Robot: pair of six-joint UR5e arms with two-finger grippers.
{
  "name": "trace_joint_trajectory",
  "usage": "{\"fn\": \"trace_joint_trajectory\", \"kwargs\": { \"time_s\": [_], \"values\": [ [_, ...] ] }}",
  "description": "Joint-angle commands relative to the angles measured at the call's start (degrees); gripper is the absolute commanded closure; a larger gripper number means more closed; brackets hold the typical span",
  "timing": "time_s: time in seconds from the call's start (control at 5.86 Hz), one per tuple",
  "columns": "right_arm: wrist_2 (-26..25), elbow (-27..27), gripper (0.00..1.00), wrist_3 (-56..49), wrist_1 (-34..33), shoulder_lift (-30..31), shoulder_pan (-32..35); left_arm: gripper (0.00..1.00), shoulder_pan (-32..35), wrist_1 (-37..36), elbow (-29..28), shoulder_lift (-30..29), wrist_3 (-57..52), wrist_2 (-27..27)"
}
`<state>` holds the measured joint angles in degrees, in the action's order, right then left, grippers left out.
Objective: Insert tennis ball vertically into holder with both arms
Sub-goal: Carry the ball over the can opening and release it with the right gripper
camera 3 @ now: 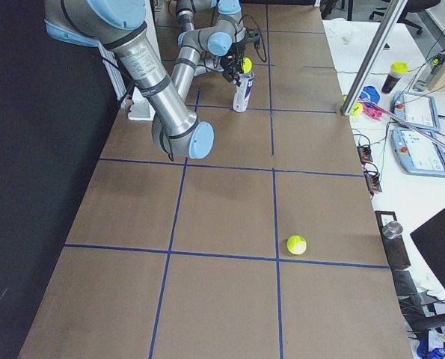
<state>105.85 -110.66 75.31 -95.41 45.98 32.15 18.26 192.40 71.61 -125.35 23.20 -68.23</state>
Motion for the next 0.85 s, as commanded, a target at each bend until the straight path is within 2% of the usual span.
{"fn": "trace_joint_trajectory", "kwargs": {
  "time_s": [0.0,0.17,0.34,0.51,0.68],
  "values": [
    [-0.38,2.11,0.60,-0.08,-0.04,-1.16,-0.24,0.23,0.02,0.25,0.02,0.19,0.00,-0.06],
    [-0.38,3.16,0.28,-0.08,-0.04,-1.77,-0.33,0.23,-0.06,0.26,0.20,0.28,0.09,-0.06],
    [-0.47,3.60,0.13,0.01,-0.13,-1.86,-0.33,0.23,-0.06,0.26,0.29,0.20,0.09,-0.06],
    [-0.38,3.61,0.04,0.01,-0.31,-1.95,-0.33,0.23,-0.06,0.26,0.29,0.37,0.09,-0.06],
    [-0.47,3.52,0.02,0.01,-0.31,-1.86,-0.33,0.22,-0.06,0.26,0.29,0.28,0.09,-0.06]
  ]
}}
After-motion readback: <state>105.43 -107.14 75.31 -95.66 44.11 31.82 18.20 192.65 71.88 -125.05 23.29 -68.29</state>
